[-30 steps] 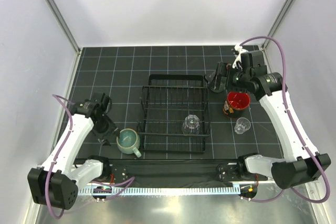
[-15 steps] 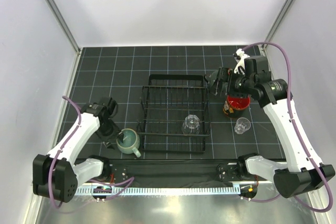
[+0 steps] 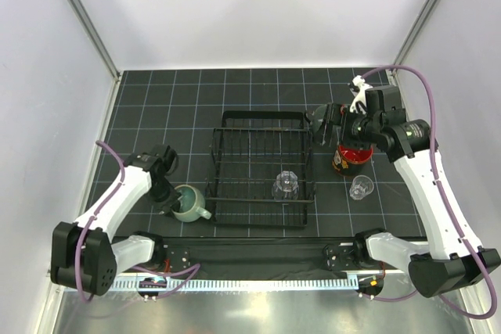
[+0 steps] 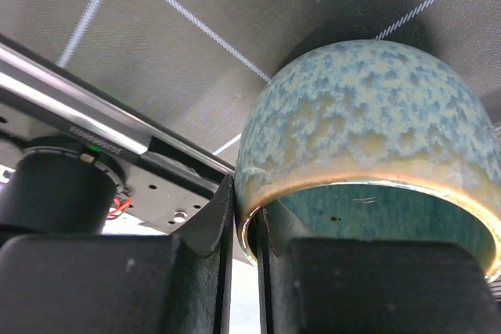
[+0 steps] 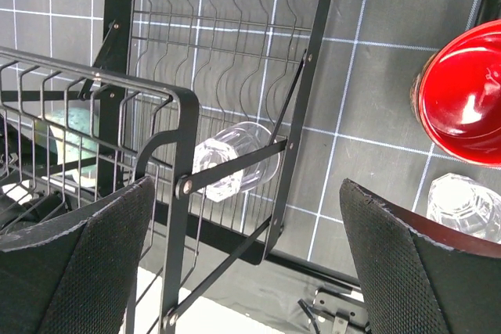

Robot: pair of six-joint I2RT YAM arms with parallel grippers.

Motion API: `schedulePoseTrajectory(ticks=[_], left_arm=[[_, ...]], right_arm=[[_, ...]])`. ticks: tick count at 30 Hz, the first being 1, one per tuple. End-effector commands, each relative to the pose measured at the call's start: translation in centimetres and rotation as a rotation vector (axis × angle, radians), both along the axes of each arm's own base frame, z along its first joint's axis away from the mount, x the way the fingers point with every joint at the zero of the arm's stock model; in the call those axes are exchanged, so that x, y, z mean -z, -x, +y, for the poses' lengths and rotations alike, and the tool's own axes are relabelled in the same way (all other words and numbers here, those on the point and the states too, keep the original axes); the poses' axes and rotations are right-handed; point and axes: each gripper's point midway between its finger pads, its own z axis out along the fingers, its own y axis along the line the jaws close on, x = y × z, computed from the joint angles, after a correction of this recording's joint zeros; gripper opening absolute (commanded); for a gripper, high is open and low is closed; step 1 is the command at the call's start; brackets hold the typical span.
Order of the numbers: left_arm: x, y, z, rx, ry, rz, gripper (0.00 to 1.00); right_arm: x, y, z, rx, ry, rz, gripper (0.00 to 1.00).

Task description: Load the cups into the dish rack

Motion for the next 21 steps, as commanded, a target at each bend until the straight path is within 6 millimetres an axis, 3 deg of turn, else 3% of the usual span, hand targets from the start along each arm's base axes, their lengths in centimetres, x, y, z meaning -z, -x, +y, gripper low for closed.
schedulePoseTrajectory(ticks=[1, 2, 5, 6, 9, 10, 11, 16, 17, 19, 20, 21], left_arm=[[-2.8, -1.5, 0.4, -0.022, -0.020, -0.104, 0.00], [-4.6, -2.4, 0.4, -0.025, -0.020, -0.156, 0.00], [-8.1, -1.5, 2.5, -0.050, -0.118, -0.185, 0.00], [-10.7, -1.4, 3.0, -0.061, -0.131, -0.232, 0.00], [-15.0, -1.5, 4.4, -0.089, -0.187, -0.327, 0.00], [-17.9, -1.7, 4.5, -0.102, -0.177, -0.401, 0.00], [-19.2, -1.8, 4.5, -0.107, -0.167, -0.445, 0.00], [-28.4, -3.5, 3.0, -0.100, -0.004, -0.831, 0.00], [-32.2, -4.4, 2.3, -0.094, 0.069, -1.018, 0.00], [-35.9, -4.8, 0.4, -0.037, 0.192, -1.189, 0.00], [-36.8, -5.1, -0.1, -0.022, 0.233, -1.250, 0.00], [-40.2, -5.2, -0.7, -0.008, 0.293, -1.403, 0.00]], right_arm=[[-2.5, 0.0, 0.5, -0.036, -0.023, -0.054, 1.00], [-3.1, -0.1, 0.6, -0.048, -0.027, -0.068, 1.00], [-4.4, -0.1, 0.6, -0.050, -0.027, -0.080, 1.00], [-4.7, -0.1, 0.7, -0.052, -0.032, -0.079, 1.00], [-6.6, 0.2, 1.3, -0.081, -0.064, -0.086, 1.00], [-7.1, 0.4, 1.6, -0.091, -0.080, -0.083, 1.00], [-8.4, 0.3, 1.9, -0.102, -0.098, -0.104, 1.00], [-13.7, 1.9, 3.8, -0.192, -0.220, -0.191, 1.00], [-15.5, 2.3, 4.2, -0.217, -0.251, -0.233, 1.00], [-17.9, 3.0, 5.2, -0.271, -0.323, -0.286, 1.00], [-19.1, 4.4, 6.5, -0.338, -0.418, -0.267, 1.00], [-19.9, 5.0, 7.3, -0.374, -0.472, -0.265, 1.00]])
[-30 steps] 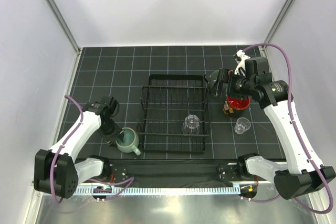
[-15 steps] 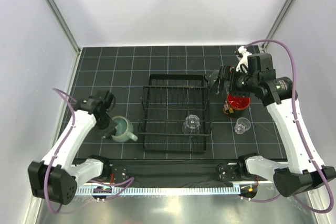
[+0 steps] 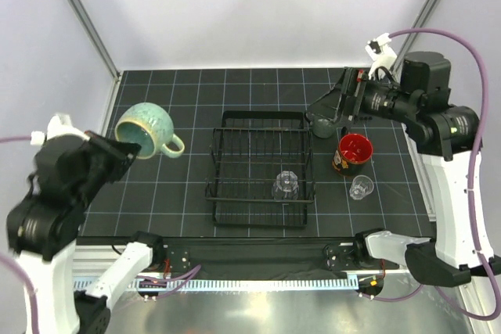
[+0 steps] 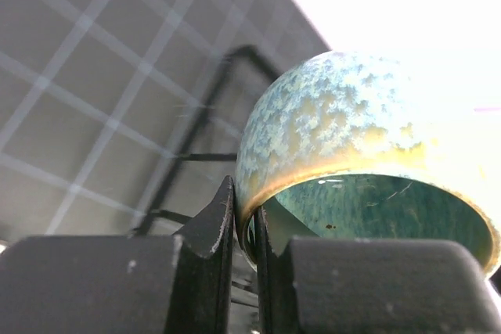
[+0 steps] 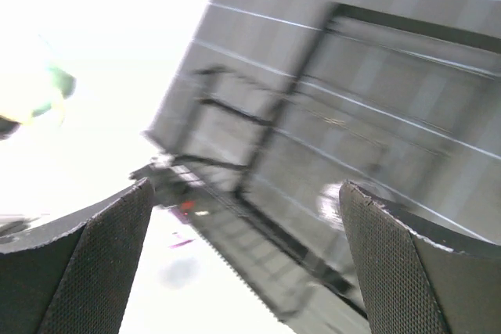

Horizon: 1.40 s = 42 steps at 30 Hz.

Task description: Load the cups into the dish rack

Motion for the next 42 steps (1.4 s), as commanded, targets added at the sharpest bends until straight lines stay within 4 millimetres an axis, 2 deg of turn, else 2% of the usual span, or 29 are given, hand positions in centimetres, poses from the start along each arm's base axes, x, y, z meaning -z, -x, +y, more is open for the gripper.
schedulePoseTrajectory(ticks=[1, 2, 3, 4, 5, 6, 7, 8, 9, 10, 13, 14, 16, 18, 20, 21, 22, 25, 26, 27, 29, 33, 34, 42], left_arm=[[-8.9, -0.3, -3.6, 0.190, 0.148, -0.401, 0.00], [-9.3, -0.6, -4.6, 0.239, 0.165, -0.431, 0.00], [-11.7, -0.7, -5.5, 0.293, 0.189, -0.530, 0.00], [-12.4, -0.3, -6.8, 0.368, 0.217, -0.551, 0.00], [-13.1, -0.3, -7.5, 0.410, 0.232, -0.578, 0.01], [-13.4, -0.7, -8.0, 0.438, 0.243, -0.594, 0.00], [-15.0, -0.7, -8.4, 0.462, 0.254, -0.657, 0.00], [-15.5, -0.5, -8.9, 0.498, 0.262, -0.678, 0.00], [-16.0, -0.4, -9.1, 0.511, 0.262, -0.703, 0.00], [-17.1, -0.6, -9.2, 0.524, 0.260, -0.750, 0.00], [-17.9, -1.0, -9.4, 0.532, 0.247, -0.780, 0.00], [-17.9, -1.3, -9.3, 0.521, 0.246, -0.780, 0.00], [-17.7, -1.7, -8.9, 0.490, 0.257, -0.775, 0.01], [-17.7, -2.3, -8.1, 0.426, 0.267, -0.777, 0.00], [-17.7, -2.4, -7.8, 0.405, 0.271, -0.779, 0.00], [-17.8, -2.5, -7.7, 0.400, 0.269, -0.781, 0.00], [-17.9, -2.6, -7.7, 0.395, 0.272, -0.781, 0.00], [-17.9, -2.8, -7.4, 0.373, 0.288, -0.776, 0.00], [-17.8, -2.9, -7.3, 0.363, 0.292, -0.774, 0.00], [-17.8, -2.9, -7.3, 0.359, 0.297, -0.773, 0.01], [-17.9, -2.8, -7.0, 0.344, 0.300, -0.778, 0.00], [-18.1, -2.8, -6.5, 0.312, 0.314, -0.780, 0.00], [-18.0, -2.9, -6.5, 0.310, 0.320, -0.774, 0.00], [-17.2, -2.8, -6.5, 0.304, 0.332, -0.754, 0.00]], right_arm=[[-6.2, 3.3, 3.6, -0.234, -0.242, -0.103, 1.00], [-6.8, 4.8, 4.6, -0.291, -0.334, -0.036, 1.00], [-7.6, 5.5, 5.4, -0.342, -0.378, -0.042, 1.00], [-9.8, 5.9, 6.1, -0.391, -0.436, -0.129, 1.00], [-9.6, 6.0, 6.8, -0.416, -0.470, -0.106, 1.00], [-10.2, 6.4, 7.4, -0.429, -0.524, -0.063, 1.00], [-10.6, 7.5, 8.7, -0.491, -0.546, -0.053, 1.00], [-11.4, 8.0, 9.4, -0.526, -0.565, -0.073, 1.00], [-11.1, 7.6, 10.7, -0.541, -0.574, -0.033, 1.00], [-11.3, 8.7, 11.8, -0.588, -0.582, -0.021, 1.00], [-11.8, 8.6, 14.0, -0.604, -0.619, 0.011, 1.00], [-11.9, 9.3, 14.7, -0.627, -0.630, 0.024, 1.00], [-11.8, 8.7, 15.7, -0.600, -0.644, 0.037, 1.00], [-11.7, 9.3, 16.8, -0.613, -0.659, 0.057, 1.00], [-11.6, 8.7, 18.2, -0.593, -0.693, 0.076, 1.00], [-11.5, 9.3, 19.0, -0.609, -0.700, 0.090, 1.00], [-11.2, 8.7, 20.0, -0.605, -0.705, 0.098, 0.99], [-11.5, 8.9, 21.9, -0.605, -0.734, 0.117, 0.91], [-11.5, 8.4, 22.8, -0.590, -0.737, 0.118, 0.90], [-11.3, 8.7, 23.5, -0.599, -0.735, 0.130, 0.89], [-11.7, 8.8, 24.0, -0.598, -0.741, 0.118, 0.88], [-11.2, 7.9, 25.0, -0.537, -0.739, 0.100, 0.83], [-11.8, 8.1, 25.0, -0.544, -0.761, 0.077, 0.82], [-12.7, 8.4, 26.4, -0.584, -0.820, 0.072, 0.71]])
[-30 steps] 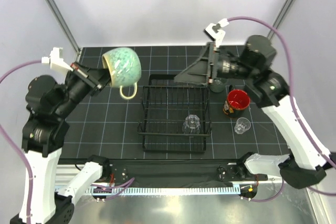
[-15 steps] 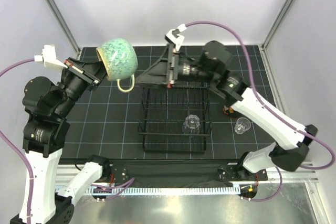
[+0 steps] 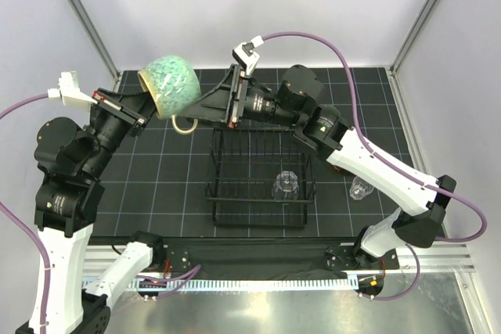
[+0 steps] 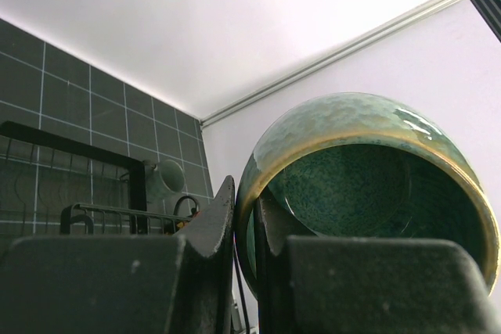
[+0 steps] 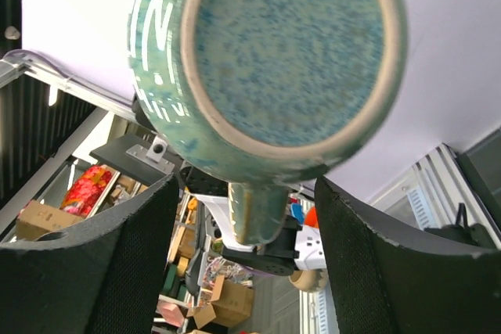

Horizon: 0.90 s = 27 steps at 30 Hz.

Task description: Load the cups into the dish rack

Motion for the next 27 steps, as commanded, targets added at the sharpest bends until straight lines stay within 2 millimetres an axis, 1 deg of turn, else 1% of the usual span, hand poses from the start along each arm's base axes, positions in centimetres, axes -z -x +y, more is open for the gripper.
schedulePoseTrajectory(ticks=[1, 3, 8, 13, 14, 15, 16, 17, 19, 20, 22, 23, 27], left_arm=[[-5.8, 2.0, 0.7, -0.007, 0.104, -0.193, 0.01], [-5.7, 2.1, 0.6, -0.002, 0.104, -0.193, 0.01], [-5.7, 2.3, 0.6, 0.000, 0.098, -0.195, 0.00], [-5.2, 2.3, 0.5, 0.009, 0.104, -0.183, 0.00], [-5.1, 2.4, 0.5, 0.011, 0.104, -0.181, 0.00], [-5.1, 2.4, 0.4, 0.012, 0.104, -0.183, 0.00], [-5.1, 2.5, 0.4, 0.013, 0.106, -0.181, 0.00], [-5.0, 2.5, 0.4, 0.013, 0.105, -0.182, 0.00], [-4.8, 2.6, 0.4, 0.019, 0.106, -0.178, 0.00], [-4.8, 2.6, 0.3, 0.024, 0.105, -0.178, 0.00], [-4.5, 2.7, 0.2, 0.030, 0.107, -0.172, 0.00], [-4.3, 2.5, 0.1, 0.033, 0.105, -0.166, 0.00], [-3.8, 2.6, -0.1, 0.045, 0.096, -0.161, 0.00]], right_arm=[[-3.6, 0.7, 0.1, -0.007, -0.116, -0.050, 0.70], [-3.9, 1.0, 0.4, -0.020, -0.121, -0.051, 0.69], [-4.2, 1.1, 1.3, -0.038, -0.128, -0.035, 0.63], [-4.1, 0.9, 1.9, -0.042, -0.136, -0.025, 0.54], [-4.0, 0.9, 2.1, -0.048, -0.136, -0.014, 0.48], [-3.9, 0.8, 2.2, -0.048, -0.138, -0.010, 0.46], [-3.9, 0.8, 2.3, -0.052, -0.140, -0.013, 0.41], [-3.8, 0.8, 2.4, -0.056, -0.141, -0.010, 0.29], [-3.9, 0.9, 2.5, -0.071, -0.151, -0.011, 0.17], [-4.0, 1.1, 2.7, -0.087, -0.158, -0.018, 0.04], [-4.3, 1.4, 2.7, -0.107, -0.176, -0.031, 0.04], [-4.8, 1.6, 2.6, -0.115, -0.200, -0.053, 0.04], [-5.5, 2.2, 1.6, -0.097, -0.220, -0.147, 0.04]])
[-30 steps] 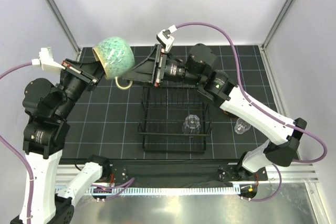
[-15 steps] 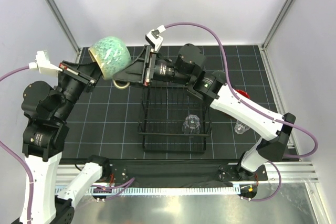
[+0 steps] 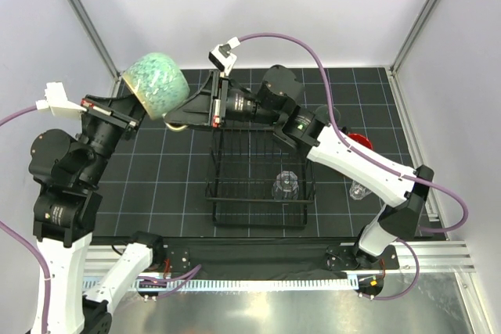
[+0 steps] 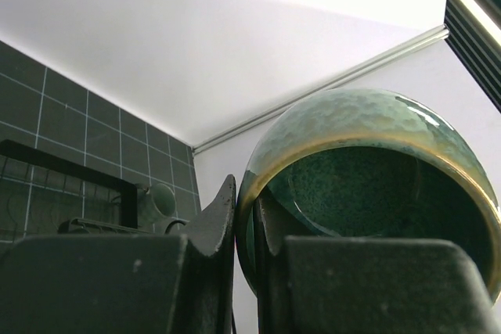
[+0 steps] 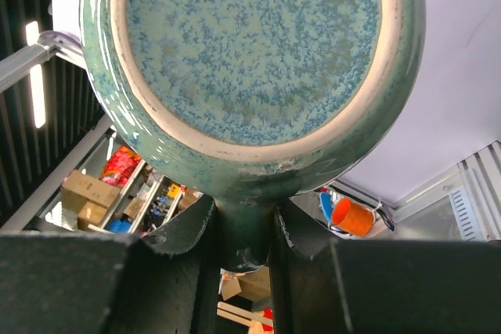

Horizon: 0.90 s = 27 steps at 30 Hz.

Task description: Load the cups into the dish rack

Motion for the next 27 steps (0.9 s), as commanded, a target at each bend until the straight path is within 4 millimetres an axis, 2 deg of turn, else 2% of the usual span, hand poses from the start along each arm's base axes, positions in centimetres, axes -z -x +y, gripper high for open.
schedulePoseTrajectory(ticks=[1, 3, 7, 9, 14, 17, 18, 20, 21, 24, 25, 27], left_arm=[[-3.1, 2.2, -1.4, 0.105, 0.023, -0.132, 0.02], [-2.7, 2.4, -1.4, 0.105, 0.019, -0.129, 0.10], [-0.3, 1.8, -1.1, 0.084, 0.008, -0.058, 0.37], [0.4, 1.5, -1.1, 0.080, 0.006, -0.033, 0.44], [2.4, 1.0, -1.3, 0.086, -0.012, 0.033, 0.55], [3.2, 0.9, -1.5, 0.092, -0.028, 0.060, 0.62], [3.7, 0.9, -1.5, 0.097, -0.047, 0.074, 0.65], [4.3, 1.0, -1.7, 0.110, -0.064, 0.088, 0.65], [4.6, 1.2, -1.7, 0.113, -0.084, 0.094, 0.66], [5.0, 1.6, -1.6, 0.118, -0.123, 0.108, 0.66], [5.2, 1.7, -1.6, 0.117, -0.153, 0.103, 0.67], [5.5, 1.8, -1.4, 0.113, -0.185, 0.115, 0.67]], right_arm=[[-4.2, 0.7, -1.8, 0.047, -0.134, -0.168, 0.04], [-4.5, 0.8, -2.3, 0.075, -0.129, -0.222, 0.04], [-4.1, 0.4, -3.1, 0.116, -0.088, -0.258, 0.04], [-3.7, -0.1, -3.5, 0.141, -0.072, -0.260, 0.04], [-3.8, -1.3, -5.5, 0.209, -0.059, -0.269, 0.04], [-3.5, -3.0, -7.1, 0.255, -0.050, -0.262, 0.04], [-3.6, -4.2, -8.0, 0.288, -0.046, -0.265, 0.04], [-3.2, -5.1, -9.3, 0.325, -0.023, -0.278, 0.04], [-3.0, -6.7, -10.5, 0.374, -0.004, -0.290, 0.04], [-1.3, -8.7, -12.4, 0.433, 0.085, -0.330, 0.04], [-0.2, -10.5, -13.8, 0.482, 0.140, -0.328, 0.04], [1.1, -11.9, -15.2, 0.518, 0.207, -0.401, 0.04]])
